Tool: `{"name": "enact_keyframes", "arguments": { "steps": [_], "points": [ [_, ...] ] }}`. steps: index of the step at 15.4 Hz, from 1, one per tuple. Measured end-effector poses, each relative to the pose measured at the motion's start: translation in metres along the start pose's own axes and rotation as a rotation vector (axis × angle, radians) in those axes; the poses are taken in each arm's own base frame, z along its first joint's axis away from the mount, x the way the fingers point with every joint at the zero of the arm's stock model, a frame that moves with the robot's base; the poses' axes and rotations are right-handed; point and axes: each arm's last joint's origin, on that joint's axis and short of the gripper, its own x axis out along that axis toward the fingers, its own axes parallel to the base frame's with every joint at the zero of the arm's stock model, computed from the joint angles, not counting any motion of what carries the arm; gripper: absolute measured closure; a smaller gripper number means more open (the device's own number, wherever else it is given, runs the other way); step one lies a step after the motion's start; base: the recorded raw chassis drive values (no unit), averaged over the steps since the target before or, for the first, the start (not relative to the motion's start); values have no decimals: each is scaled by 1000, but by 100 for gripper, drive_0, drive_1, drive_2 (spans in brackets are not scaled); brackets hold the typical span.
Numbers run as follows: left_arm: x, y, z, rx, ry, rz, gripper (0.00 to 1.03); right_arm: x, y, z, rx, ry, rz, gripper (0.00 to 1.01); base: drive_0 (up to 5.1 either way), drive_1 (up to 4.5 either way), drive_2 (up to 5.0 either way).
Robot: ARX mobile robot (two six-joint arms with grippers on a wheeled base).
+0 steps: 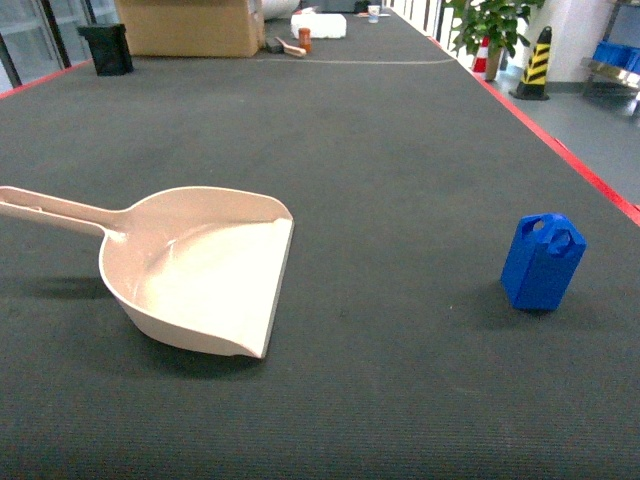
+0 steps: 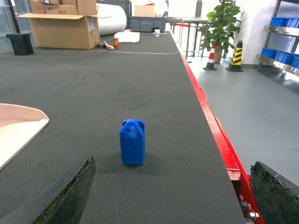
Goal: Place part in tray to right shelf
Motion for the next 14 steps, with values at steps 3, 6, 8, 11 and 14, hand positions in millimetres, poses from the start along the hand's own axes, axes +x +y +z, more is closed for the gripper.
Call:
{"name": "enact_keyframes", "arguments": {
  "steps": [3,6,8,11,14],
  "points": [
    [0,0,0,0,0,0,5,0,0,0,0,0,0,3,0,0,0],
    [0,0,0,0,0,0,5,0,0,0,0,0,0,3,0,0,0],
    [0,0,0,0,0,0,5,0,0,0,0,0,0,3,0,0,0],
    [7,-4,-5,-16,137,46,5,0,0,0,0,0,0,3,0,0,0],
    [42,-8,15,-245,117,-64,5,0,0,0,0,0,0,3,0,0,0]
  ]
}}
